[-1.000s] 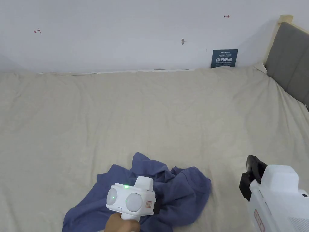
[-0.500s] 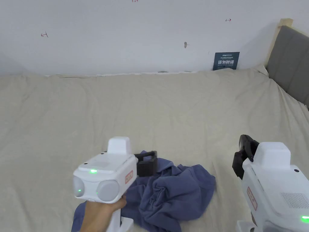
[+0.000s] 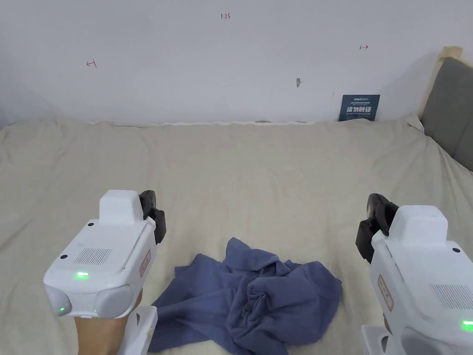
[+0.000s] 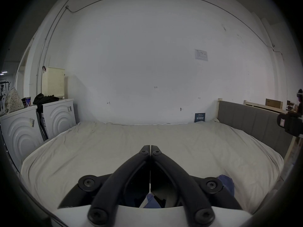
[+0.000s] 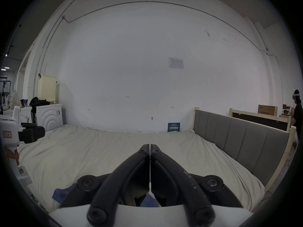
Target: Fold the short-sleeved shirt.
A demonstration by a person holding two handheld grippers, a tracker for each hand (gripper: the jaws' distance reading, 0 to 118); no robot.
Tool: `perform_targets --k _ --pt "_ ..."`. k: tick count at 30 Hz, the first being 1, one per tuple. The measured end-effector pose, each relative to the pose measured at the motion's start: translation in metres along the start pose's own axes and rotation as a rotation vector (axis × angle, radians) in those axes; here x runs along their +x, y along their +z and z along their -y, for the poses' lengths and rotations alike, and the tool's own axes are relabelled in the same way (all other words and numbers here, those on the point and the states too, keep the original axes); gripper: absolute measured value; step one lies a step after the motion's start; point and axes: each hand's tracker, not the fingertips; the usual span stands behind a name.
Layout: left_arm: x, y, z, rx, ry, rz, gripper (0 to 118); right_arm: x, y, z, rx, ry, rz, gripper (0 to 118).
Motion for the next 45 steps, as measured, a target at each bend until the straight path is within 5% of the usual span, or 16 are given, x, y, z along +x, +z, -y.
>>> perform_targets --k 6,21,23,25,27,31,34,37,39,40,42,45 --pt "-0.002 -0.002 0.006 -0.02 -0.032 -0.006 0 -0.001 0.0 0.001 -0.003 0.001 -0.003 3" --pt "-0.054 -0.015 0.116 -0.694 0.176 0.054 3 0.003 -0.009 0.019 -0.063 0.005 0.0 3" --pt "-0.06 -0.013 0.132 -0.739 0.204 0.051 32 0.003 -0.012 0.023 -0.074 0.003 0.001 3" --pt "-0.062 -0.011 0.141 -0.793 0.237 0.034 88 0.004 -0.015 0.027 -0.089 -0.002 0.0 3" --pt "-0.061 -0.011 0.152 -0.795 0.239 -0.004 104 0.003 -0.018 0.031 -0.102 -0.004 0.0 3" --pt "-0.062 -0.026 0.172 -0.837 0.216 -0.024 93 0.003 -0.024 0.037 -0.127 0.0 -0.003 3" --pt "-0.057 -0.034 0.183 -0.857 0.193 -0.002 54 0.006 -0.029 0.042 -0.143 -0.001 0.0 3" --pt "-0.05 -0.043 0.194 -0.845 0.101 -0.03 43 0.01 -0.036 0.047 -0.172 -0.007 0.006 3" --pt "-0.05 -0.04 0.188 -0.825 0.105 0.01 3 0.013 -0.044 0.052 -0.204 -0.018 0.011 3" --pt "-0.047 -0.037 0.184 -0.815 0.136 0.069 3 0.016 -0.05 0.056 -0.236 -0.029 0.015 4" --pt "-0.041 -0.034 0.174 -0.82 0.152 0.048 3 0.022 -0.066 0.066 -0.303 -0.052 0.021 20" --pt "-0.045 -0.025 0.164 -0.746 0.174 0.057 3 0.03 -0.101 0.088 -0.456 -0.101 0.013 65"
